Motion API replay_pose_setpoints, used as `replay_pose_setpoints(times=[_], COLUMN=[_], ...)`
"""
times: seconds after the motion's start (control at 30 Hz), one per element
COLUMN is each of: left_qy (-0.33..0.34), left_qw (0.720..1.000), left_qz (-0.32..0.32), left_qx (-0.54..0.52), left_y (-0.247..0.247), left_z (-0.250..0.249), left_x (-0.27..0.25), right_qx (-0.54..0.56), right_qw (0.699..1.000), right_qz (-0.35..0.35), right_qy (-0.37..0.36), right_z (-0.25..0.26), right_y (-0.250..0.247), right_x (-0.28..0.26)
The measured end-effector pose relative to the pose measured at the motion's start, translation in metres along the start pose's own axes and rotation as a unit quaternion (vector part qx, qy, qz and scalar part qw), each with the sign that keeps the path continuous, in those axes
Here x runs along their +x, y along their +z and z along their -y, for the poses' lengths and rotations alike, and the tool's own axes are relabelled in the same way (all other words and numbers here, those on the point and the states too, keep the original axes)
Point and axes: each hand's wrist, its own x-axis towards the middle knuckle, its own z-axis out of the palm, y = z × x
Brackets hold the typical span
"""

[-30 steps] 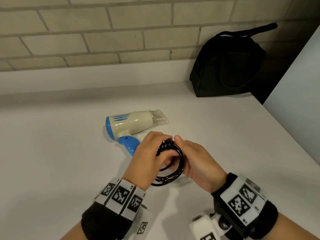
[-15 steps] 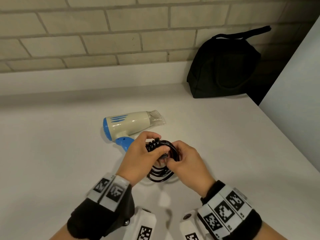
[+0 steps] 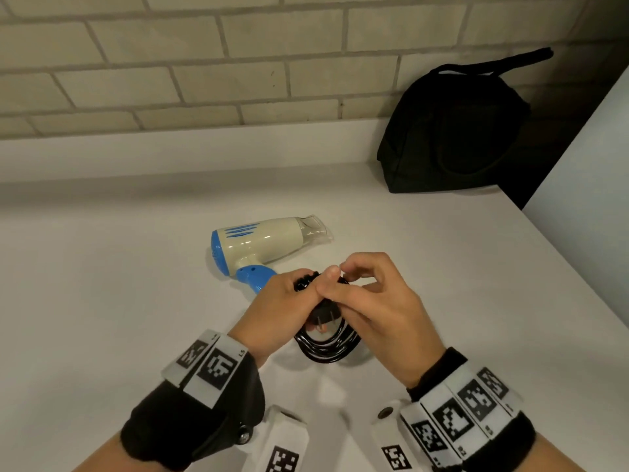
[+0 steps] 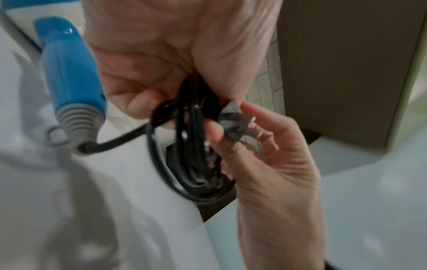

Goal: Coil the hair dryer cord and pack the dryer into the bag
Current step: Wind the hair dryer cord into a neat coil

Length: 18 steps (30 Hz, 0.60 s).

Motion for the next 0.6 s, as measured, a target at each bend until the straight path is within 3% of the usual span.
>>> replay_pose_setpoints(times=[0.17, 0.3, 0.6], left_qy=[0.049, 0.071, 0.084], left_qw=[0.998, 0.995, 0.992], left_qz=[-0.021, -0.028, -0.010], left_qx=[-0.028, -0.070, -0.093], left_y=[0.002, 0.004, -0.021], left_z=[-0.002, -0.002, 0.002], left_x=[-0.003, -0.004, -0.003], right_qx=[-0.104, -0.168, -0.138], right_qw=[0.990, 0.977, 0.965], right_qz=[-0.020, -0.062, -0.117], right_qy=[-0.092, -0.116, -0.187], right_z=[-0.001, -0.001, -0.002], right_y=[-0.001, 0.002, 0.007], right_x=[0.003, 0.006, 0.009])
